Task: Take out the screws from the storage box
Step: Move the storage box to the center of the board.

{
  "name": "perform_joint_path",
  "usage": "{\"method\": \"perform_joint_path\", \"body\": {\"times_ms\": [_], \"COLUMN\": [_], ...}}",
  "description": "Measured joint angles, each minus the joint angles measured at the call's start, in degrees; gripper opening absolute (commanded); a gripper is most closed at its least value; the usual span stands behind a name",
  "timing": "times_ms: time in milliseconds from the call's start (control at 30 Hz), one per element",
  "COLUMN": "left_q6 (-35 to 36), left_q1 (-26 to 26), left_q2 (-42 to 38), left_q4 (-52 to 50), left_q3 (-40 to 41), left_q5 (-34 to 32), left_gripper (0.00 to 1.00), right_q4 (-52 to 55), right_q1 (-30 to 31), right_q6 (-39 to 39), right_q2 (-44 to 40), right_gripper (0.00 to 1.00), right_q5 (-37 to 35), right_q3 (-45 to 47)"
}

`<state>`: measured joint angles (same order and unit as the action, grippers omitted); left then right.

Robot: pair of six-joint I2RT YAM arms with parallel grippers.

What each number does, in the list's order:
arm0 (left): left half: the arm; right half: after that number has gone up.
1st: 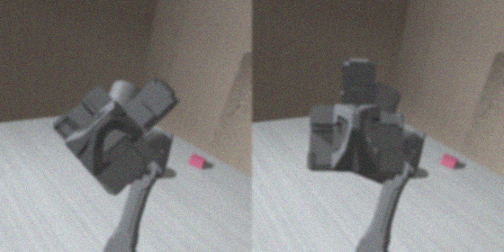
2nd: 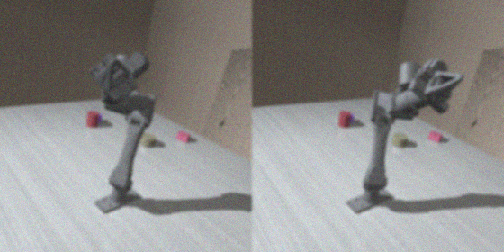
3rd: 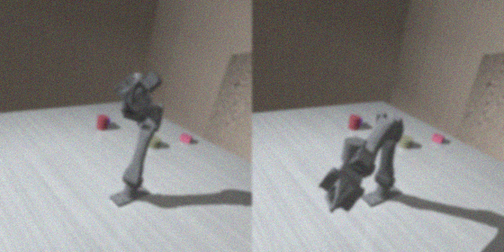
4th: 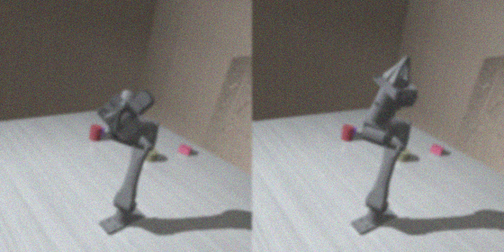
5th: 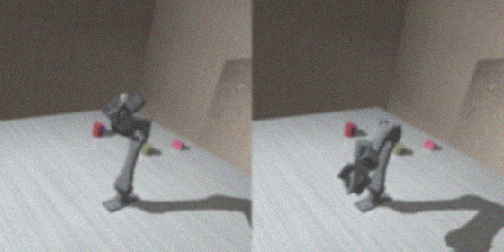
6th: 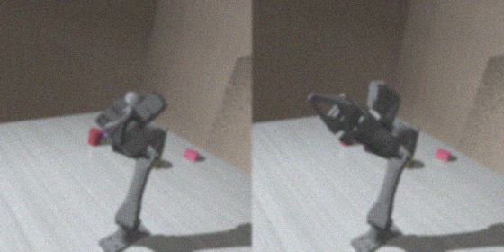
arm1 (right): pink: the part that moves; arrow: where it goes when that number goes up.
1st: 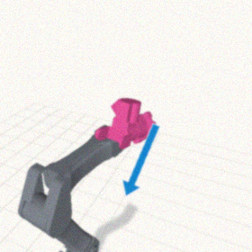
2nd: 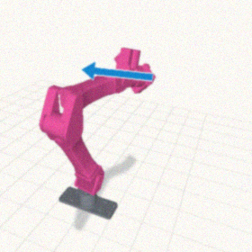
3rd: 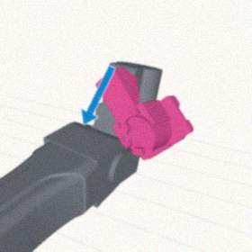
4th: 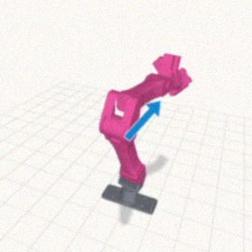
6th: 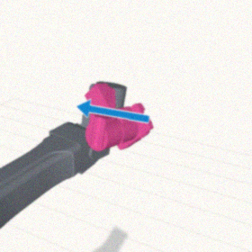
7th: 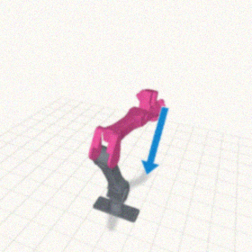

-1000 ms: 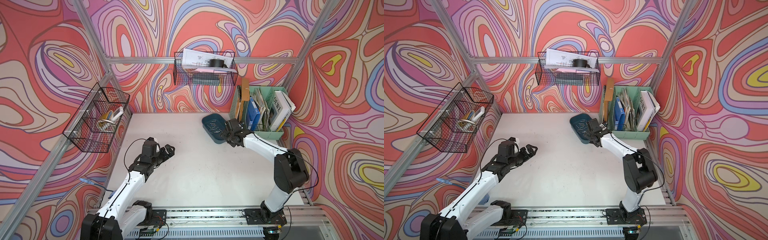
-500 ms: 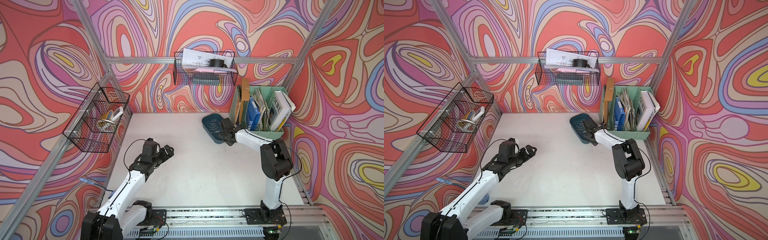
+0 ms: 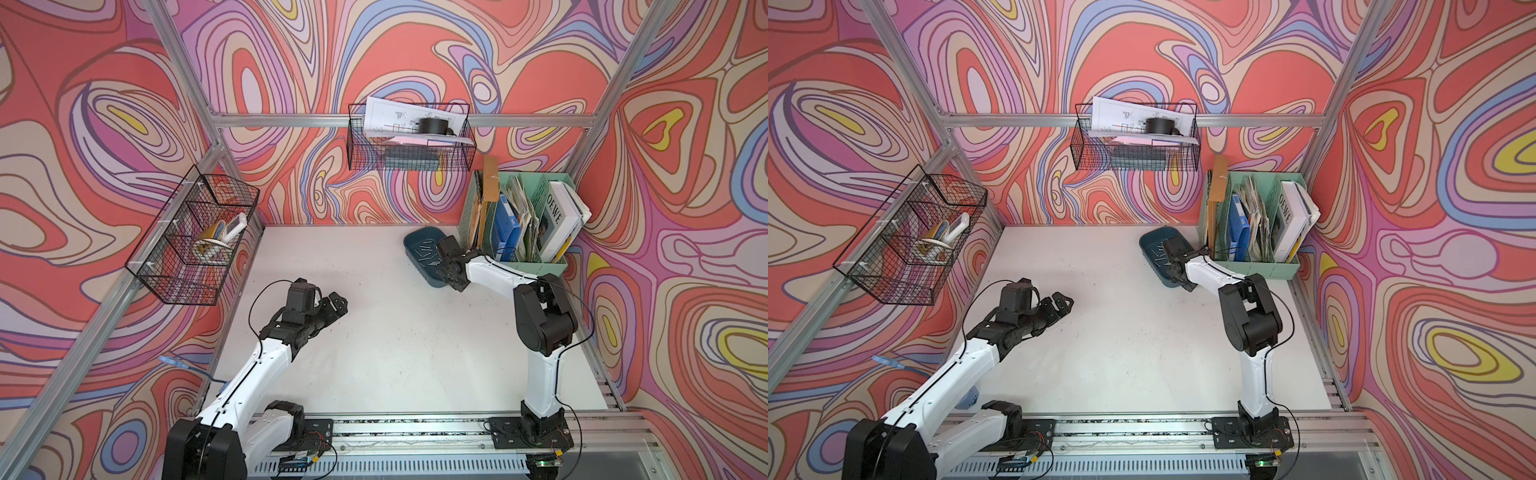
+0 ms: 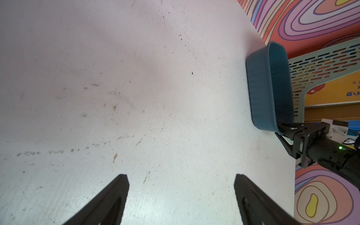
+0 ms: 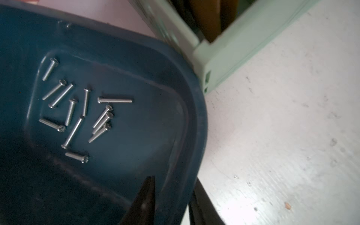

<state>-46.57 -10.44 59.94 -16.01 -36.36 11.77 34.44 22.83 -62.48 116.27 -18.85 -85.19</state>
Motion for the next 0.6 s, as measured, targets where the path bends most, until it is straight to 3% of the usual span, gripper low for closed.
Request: {"method": "perform_joint_path", "body": {"times_ms": [600], "left_q6": [-0.37], "left_q1": [0.0], "left_q2": [0.22], "left_q4": [-3.43], "left_q3": [-2.08], "left_q5": [-0.15], "left_gripper": [0.91], "right_q4": [1.2], "right_q1": [2.25], "right_q6": [-0.24], "right_q2": [-1.49], "right_gripper": [0.13], "right_q5": [0.96], "right_q3": [2.19]}}
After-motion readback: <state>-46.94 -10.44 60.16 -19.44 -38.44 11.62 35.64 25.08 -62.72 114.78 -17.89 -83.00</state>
